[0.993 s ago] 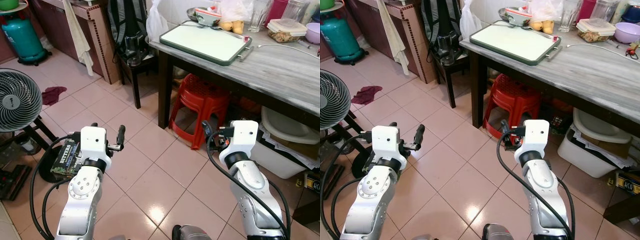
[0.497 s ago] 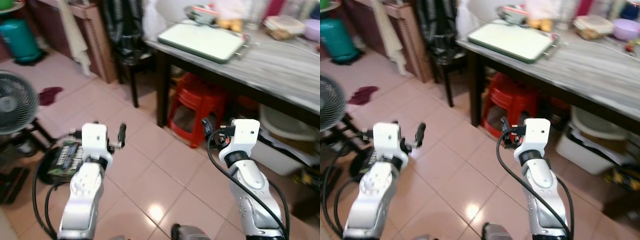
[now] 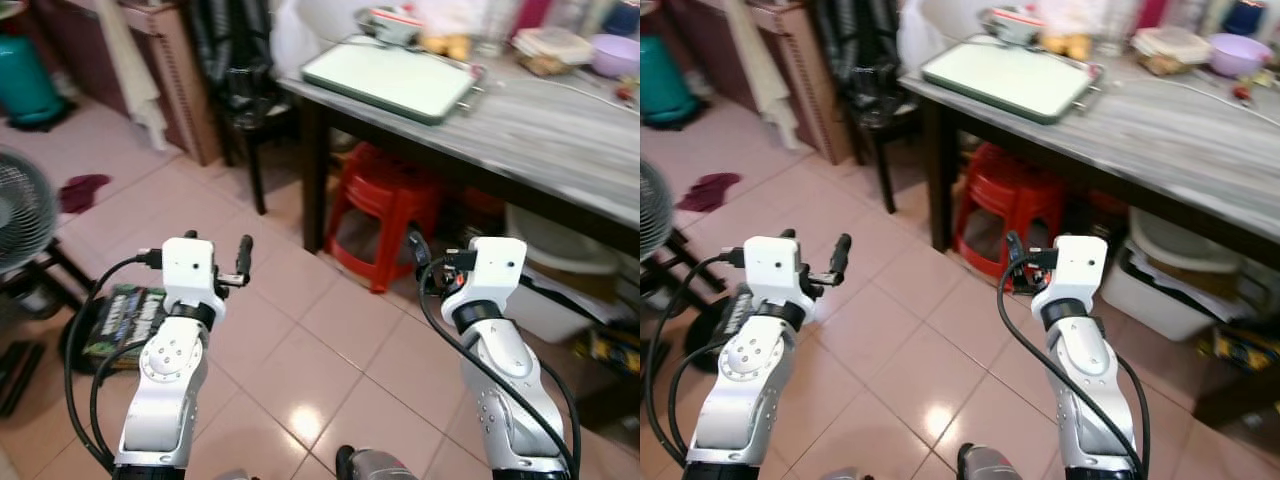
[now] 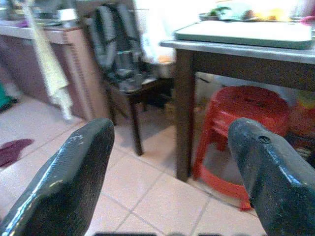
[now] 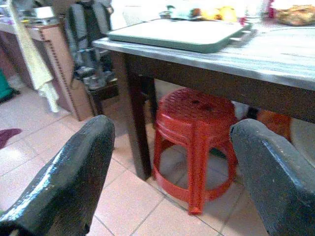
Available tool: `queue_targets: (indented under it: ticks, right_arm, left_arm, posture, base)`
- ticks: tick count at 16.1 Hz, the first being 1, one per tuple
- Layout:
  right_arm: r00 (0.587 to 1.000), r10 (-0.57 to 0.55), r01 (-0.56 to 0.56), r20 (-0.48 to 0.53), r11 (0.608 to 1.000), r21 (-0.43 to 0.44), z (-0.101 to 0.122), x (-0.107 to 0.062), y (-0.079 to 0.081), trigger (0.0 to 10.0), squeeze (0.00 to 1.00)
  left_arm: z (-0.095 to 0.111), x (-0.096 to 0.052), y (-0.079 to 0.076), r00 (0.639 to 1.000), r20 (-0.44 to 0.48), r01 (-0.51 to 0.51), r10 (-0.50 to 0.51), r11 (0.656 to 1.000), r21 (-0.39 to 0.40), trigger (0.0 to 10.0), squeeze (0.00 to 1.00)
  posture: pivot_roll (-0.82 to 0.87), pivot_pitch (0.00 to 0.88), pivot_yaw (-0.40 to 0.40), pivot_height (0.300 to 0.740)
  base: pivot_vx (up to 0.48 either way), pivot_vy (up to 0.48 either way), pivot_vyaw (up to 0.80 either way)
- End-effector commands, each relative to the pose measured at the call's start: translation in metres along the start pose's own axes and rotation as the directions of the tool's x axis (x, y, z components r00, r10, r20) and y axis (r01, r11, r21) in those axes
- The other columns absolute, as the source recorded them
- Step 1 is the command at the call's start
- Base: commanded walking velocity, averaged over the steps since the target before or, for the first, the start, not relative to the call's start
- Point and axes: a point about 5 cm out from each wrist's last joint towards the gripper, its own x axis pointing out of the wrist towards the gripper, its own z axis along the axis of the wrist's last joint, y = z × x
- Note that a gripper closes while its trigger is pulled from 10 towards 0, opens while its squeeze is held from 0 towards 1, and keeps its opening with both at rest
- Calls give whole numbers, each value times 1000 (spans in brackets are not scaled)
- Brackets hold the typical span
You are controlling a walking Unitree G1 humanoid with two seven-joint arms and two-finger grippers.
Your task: Setting the table
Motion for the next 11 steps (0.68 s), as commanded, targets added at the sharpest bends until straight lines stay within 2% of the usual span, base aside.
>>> queue_targets:
  ticks: [1,8,11]
  right_arm:
    - [1000,0,0,14,1000,6,2,1,0,10000,0]
    - [1000,14,-14,24,1000,0,5,1,0,10000,0]
    - [999,29,-29,22,1000,-2,5,0,2,10000,0]
  left_arm:
    - [-1,1,1,1000,-2,-5,5,1000,1,10000,0]
    - [-1,2,2,1000,1,-11,11,1000,-10,10000,0]
    - [-2,2,2,1000,-5,-23,23,1000,-12,10000,0]
  posture:
    - [-14,2,20,740]
    - [-23,10,20,740]
    - [-28,14,19,740]
  base:
    - [0,-274,-800]
    - [0,-277,-800]
    - [0,0,-800]
